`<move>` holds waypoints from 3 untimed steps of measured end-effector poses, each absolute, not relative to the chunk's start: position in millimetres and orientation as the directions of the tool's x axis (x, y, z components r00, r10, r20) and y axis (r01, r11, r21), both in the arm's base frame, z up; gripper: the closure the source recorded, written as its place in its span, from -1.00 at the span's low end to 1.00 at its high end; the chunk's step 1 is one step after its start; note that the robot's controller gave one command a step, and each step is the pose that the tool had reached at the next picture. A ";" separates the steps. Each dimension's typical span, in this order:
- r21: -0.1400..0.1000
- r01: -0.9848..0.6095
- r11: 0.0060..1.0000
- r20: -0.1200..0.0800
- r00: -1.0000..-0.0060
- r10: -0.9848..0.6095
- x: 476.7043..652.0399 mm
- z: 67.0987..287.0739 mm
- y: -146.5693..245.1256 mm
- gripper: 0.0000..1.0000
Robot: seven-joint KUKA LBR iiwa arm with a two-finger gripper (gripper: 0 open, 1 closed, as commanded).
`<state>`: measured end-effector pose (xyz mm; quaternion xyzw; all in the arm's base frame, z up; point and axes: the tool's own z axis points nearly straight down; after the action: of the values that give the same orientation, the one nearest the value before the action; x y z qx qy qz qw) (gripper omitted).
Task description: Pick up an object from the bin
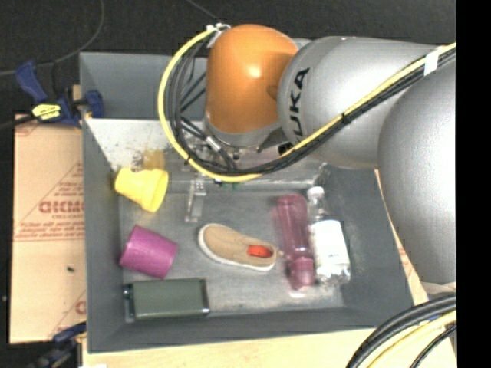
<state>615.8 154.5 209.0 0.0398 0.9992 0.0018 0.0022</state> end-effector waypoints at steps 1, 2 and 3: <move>0.003 0.018 1.000 -0.013 -1.000 0.018 629.4 144.0 110.7 -1.00; 0.002 -0.141 0.990 -0.006 -0.990 -0.141 561.6 118.5 116.5 -1.00; 0.000 -0.238 0.971 -0.014 -0.971 -0.238 582.8 106.2 99.2 -1.00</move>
Offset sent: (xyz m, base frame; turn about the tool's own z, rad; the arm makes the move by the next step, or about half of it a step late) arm -0.0559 -0.0347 -0.0913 -0.2238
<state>582.8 99.2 106.2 -0.1199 0.9928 0.0007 0.0068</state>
